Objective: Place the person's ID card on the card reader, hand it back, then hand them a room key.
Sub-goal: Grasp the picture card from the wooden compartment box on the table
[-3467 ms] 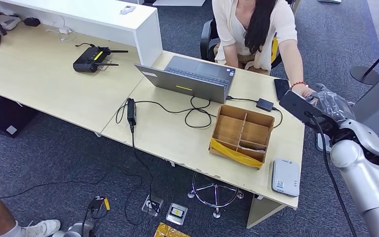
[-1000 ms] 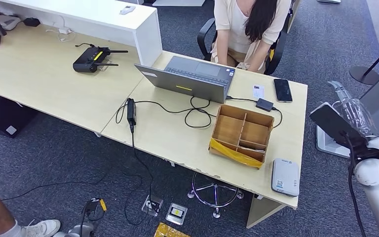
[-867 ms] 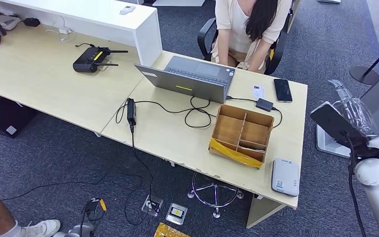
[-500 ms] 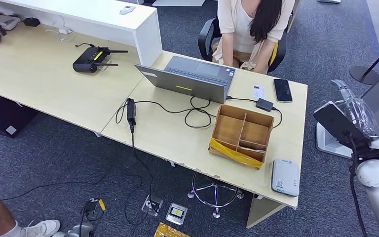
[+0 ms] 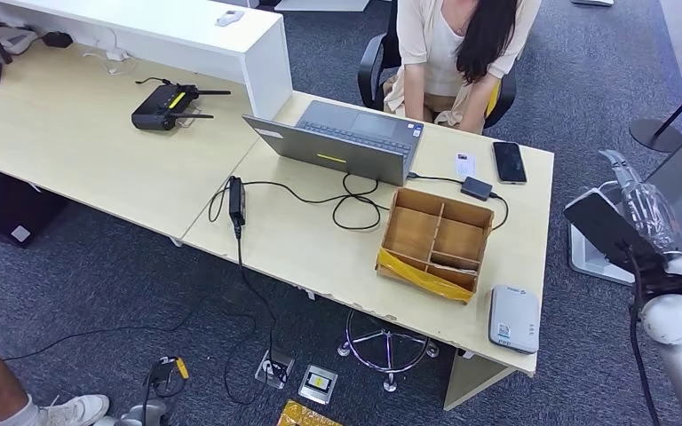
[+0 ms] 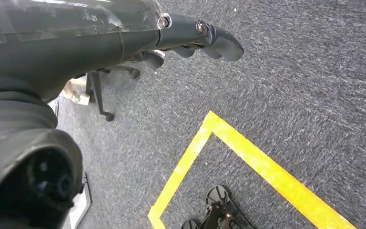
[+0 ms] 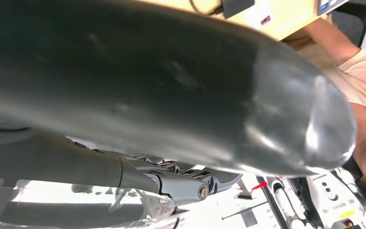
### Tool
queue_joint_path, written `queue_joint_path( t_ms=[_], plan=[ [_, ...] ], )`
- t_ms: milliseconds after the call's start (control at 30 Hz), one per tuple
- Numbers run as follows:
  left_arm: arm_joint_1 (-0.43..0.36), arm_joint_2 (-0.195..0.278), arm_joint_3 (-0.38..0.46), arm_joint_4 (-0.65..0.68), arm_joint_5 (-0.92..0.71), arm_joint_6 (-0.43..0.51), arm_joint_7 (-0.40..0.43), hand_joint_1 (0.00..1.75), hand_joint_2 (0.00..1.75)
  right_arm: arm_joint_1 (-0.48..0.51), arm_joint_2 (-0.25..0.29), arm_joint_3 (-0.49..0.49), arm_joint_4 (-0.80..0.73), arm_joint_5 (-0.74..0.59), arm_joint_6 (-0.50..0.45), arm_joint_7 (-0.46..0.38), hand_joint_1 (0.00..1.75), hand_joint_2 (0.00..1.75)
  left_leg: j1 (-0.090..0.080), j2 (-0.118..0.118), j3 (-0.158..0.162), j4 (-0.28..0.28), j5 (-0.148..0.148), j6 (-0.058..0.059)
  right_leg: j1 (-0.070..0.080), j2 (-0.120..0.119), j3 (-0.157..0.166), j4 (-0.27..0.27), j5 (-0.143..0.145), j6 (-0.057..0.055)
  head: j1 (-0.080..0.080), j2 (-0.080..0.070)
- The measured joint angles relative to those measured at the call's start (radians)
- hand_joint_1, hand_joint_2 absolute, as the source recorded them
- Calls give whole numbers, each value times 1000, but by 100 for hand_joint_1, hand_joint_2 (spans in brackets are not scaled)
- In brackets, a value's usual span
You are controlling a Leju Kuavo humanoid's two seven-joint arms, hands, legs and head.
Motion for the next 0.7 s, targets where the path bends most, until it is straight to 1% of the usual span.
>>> queue_joint_path(
  t_ms=[167, 300, 433, 533, 700],
  plan=[
    [1, 3, 11, 0, 3, 0, 0, 0, 0, -26, -42, 9, 1, 7, 5, -17, 0, 0, 0, 0, 0, 0, 0, 0, 0, 0, 0, 0, 0, 0, 0, 0],
    [0, 4, 15, 0, 3, -2, 0, 0, 0, -35, -78, 18, 8, 7, 58, -46, 0, 0, 0, 0, 0, 0, 0, 0, 0, 0, -1, 0, 0, 0, 0, 0],
    [3, 4, 18, 0, 4, 10, 2, 0, 0, -49, -138, 24, 30, -1, 100, -106, 0, 0, 0, -2, -1, 1, 0, 0, 0, -2, 0, -1, 0, 0, 0, 0],
    [5, 4, 21, 0, 5, 30, 9, 0, 0, -60, -180, 25, 40, 3, 118, -133, 0, 0, 0, -2, -1, 1, 0, 0, 0, -2, 0, -1, 0, 0, 0, 0],
    [4, -2, 32, 0, 14, 40, 6, 0, 0, -72, -224, 32, 48, 18, 140, -132, 0, 0, 0, 0, -1, 1, 0, 0, 0, 0, 0, -1, 0, 0, 0, 0]
  ],
)
